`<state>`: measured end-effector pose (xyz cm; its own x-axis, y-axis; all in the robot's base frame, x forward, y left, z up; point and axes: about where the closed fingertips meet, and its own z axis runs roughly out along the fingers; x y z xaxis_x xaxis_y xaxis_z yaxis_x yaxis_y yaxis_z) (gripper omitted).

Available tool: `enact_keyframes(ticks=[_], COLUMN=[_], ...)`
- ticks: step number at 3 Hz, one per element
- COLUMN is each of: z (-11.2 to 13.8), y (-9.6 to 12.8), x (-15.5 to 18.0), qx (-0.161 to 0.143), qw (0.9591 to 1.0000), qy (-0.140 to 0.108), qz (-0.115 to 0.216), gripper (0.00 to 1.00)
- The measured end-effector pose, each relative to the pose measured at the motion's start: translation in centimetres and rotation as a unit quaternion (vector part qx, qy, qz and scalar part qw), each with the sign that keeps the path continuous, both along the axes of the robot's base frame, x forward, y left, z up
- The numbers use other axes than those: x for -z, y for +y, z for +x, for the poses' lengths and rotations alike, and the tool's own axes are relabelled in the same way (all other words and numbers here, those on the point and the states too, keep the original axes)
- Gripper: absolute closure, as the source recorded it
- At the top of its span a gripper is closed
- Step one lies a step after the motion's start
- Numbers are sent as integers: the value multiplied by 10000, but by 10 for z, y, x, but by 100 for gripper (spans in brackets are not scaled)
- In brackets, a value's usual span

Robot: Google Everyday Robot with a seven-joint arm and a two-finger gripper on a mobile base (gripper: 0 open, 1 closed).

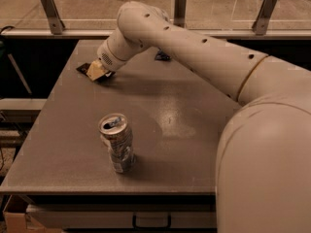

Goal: Pick rxbar chocolate

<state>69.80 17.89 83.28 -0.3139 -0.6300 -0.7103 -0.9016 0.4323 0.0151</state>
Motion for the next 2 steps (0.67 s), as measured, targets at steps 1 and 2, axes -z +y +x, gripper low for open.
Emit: enact_keyframes(ticks=[1,2], z=[0,-9], y=[0,-18], x=[0,-20], qx=[0,-146], qw=[10000,9997], qy=[0,-131], qz=[0,174], gripper=[100,100])
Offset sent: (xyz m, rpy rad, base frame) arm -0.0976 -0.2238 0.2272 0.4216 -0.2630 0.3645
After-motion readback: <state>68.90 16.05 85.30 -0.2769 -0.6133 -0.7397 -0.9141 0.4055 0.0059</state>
